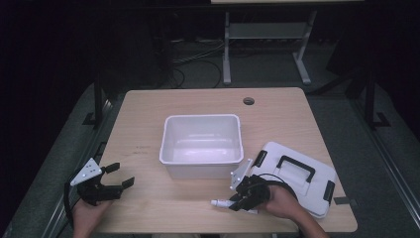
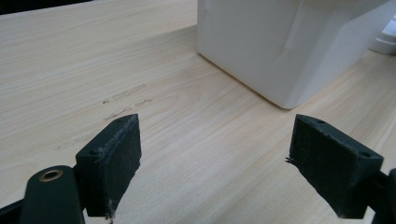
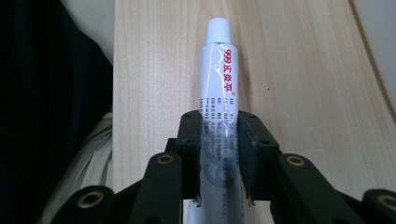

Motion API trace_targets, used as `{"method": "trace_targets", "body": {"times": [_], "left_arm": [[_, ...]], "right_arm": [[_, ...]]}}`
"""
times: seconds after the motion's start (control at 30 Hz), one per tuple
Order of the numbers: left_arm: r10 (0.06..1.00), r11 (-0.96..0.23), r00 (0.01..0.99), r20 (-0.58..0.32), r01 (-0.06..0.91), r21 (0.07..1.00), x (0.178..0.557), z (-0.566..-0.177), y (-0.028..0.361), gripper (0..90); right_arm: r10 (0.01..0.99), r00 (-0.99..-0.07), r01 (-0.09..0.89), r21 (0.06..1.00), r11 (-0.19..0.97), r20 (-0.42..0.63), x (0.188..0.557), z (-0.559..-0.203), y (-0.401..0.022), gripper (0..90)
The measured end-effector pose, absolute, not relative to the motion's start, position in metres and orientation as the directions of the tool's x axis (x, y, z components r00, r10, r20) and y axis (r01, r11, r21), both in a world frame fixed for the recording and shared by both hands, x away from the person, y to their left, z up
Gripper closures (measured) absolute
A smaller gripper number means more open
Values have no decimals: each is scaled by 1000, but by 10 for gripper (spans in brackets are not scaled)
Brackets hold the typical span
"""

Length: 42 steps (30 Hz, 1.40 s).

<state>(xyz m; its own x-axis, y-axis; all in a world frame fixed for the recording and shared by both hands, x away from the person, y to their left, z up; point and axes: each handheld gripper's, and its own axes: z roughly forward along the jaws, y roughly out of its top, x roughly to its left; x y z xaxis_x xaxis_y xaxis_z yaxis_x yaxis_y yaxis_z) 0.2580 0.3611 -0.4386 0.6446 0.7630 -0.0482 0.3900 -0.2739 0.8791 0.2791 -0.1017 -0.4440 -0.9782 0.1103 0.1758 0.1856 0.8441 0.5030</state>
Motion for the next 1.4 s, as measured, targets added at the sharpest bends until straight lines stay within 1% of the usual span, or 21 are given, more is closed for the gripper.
{"method": "trace_targets", "body": {"times": [0.2, 0.77, 1.1, 1.4], "left_arm": [[763, -275, 645, -47, 390, 879, 258, -439, 361, 160], [766, -265, 641, -53, 390, 882, 258, -439, 363, 160], [763, -263, 643, -58, 392, 882, 259, -440, 363, 160], [765, -258, 641, -61, 392, 883, 259, -440, 364, 160]], "right_arm": [[99, -981, 171, 516, 839, 165, 278, -428, -103, 713], [82, -988, 140, 540, 830, 131, 277, -395, -102, 713], [61, -992, 113, 541, 833, 114, 275, -381, -93, 713], [50, -994, 94, 558, 825, 94, 284, -355, -85, 713]]}}
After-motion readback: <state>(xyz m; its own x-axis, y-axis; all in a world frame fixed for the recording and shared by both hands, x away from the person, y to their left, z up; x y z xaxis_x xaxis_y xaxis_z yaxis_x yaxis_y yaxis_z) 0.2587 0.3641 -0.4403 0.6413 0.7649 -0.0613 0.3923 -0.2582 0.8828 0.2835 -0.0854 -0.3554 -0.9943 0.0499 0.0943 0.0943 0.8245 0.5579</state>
